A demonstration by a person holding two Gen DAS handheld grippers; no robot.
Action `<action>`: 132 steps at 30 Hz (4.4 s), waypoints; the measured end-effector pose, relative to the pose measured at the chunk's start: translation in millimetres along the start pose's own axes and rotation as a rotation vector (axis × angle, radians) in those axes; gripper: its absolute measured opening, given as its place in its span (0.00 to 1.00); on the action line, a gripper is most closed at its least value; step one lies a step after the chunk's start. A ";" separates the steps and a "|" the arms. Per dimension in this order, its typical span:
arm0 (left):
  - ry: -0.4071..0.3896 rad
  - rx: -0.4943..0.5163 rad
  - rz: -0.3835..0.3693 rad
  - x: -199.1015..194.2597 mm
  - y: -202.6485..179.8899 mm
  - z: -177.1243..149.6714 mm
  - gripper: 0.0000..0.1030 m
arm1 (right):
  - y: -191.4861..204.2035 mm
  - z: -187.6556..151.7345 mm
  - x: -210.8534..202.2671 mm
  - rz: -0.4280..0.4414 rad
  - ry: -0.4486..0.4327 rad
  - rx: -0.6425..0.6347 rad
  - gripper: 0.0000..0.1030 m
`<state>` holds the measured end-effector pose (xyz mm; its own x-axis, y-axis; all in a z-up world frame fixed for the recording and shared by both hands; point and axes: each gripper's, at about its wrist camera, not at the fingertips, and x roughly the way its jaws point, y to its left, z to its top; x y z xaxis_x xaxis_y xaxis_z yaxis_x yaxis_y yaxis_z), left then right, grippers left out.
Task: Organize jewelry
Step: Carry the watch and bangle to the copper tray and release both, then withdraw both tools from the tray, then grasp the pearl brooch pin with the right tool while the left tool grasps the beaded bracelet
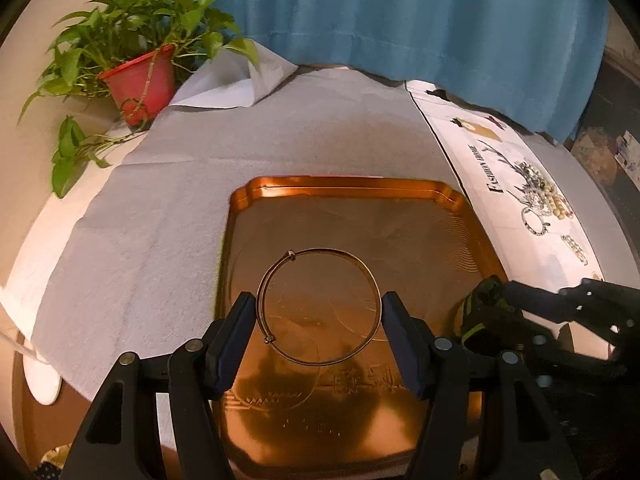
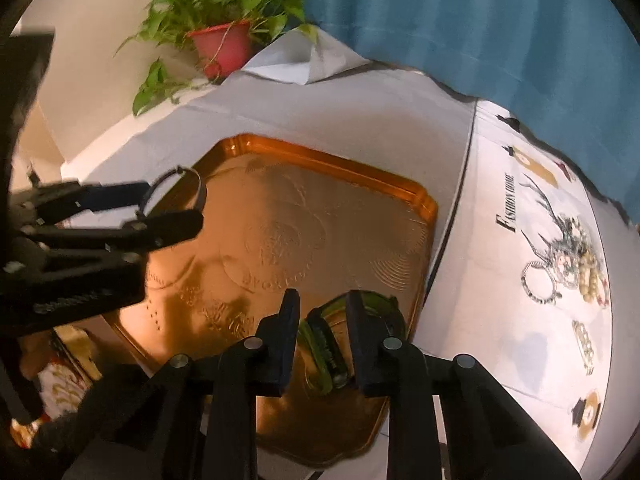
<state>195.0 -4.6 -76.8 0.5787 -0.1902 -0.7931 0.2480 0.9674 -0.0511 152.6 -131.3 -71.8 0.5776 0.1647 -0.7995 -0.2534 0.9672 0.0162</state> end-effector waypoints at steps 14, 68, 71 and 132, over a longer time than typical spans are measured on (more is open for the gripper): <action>-0.048 0.009 0.068 -89.3 -9.8 -55.0 0.91 | -14.6 -59.6 -78.5 -0.015 -0.002 0.146 0.68; -0.154 0.119 0.016 -208.0 -118.8 -98.8 0.91 | -52.2 -172.5 -219.0 -0.136 -0.213 0.318 0.70; -0.134 0.138 -0.002 -189.9 -136.0 -81.5 0.91 | -82.9 -177.8 -212.0 -0.174 -0.195 0.366 0.70; 0.083 0.285 -0.336 27.3 -266.9 75.3 0.04 | -283.9 -95.5 -80.0 -0.255 -0.147 0.363 0.11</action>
<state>203.1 -280.6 -39.1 0.3682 -0.4608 -0.8076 0.6224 0.7674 -0.1540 104.2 -437.5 -69.8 0.6965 -0.0866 -0.7123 0.1835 0.9812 0.0601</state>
